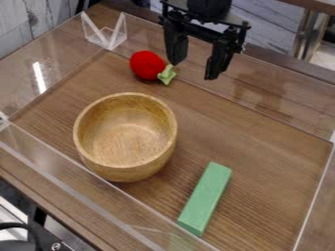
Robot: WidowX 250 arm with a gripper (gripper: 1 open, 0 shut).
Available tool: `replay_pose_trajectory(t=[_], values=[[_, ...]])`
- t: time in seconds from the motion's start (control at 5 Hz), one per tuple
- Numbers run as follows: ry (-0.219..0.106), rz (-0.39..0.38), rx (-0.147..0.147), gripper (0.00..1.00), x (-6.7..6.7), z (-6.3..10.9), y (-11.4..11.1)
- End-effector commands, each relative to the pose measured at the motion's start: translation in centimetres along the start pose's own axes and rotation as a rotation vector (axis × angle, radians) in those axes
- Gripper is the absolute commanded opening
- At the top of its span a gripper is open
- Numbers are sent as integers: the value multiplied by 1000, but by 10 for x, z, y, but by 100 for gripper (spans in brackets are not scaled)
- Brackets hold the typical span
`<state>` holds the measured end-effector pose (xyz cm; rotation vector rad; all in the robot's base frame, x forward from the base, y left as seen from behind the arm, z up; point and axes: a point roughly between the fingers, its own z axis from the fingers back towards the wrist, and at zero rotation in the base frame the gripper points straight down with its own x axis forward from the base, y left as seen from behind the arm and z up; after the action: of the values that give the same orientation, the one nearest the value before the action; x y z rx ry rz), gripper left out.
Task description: Put the green stick in the brown bowl
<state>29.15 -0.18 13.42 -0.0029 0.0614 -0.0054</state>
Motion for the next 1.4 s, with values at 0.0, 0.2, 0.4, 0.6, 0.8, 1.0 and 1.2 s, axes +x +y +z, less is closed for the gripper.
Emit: replay_pose_trajectory(t=[0.0, 0.2, 0.4, 0.6, 0.8, 1.0, 1.2], values=[[33, -39, -2, 100, -9, -15, 1], [44, -75, -12, 100, -35, -27, -22], [36, -159, -10, 100, -62, -52, -43], [21, -208, -10, 100, -81, -85, -65], [-27, -163, -13, 100, -90, -106, -62], [-100, -132, -30, 100, -92, -112, -56], [-127, -66, -43, 100, -85, -114, -63]])
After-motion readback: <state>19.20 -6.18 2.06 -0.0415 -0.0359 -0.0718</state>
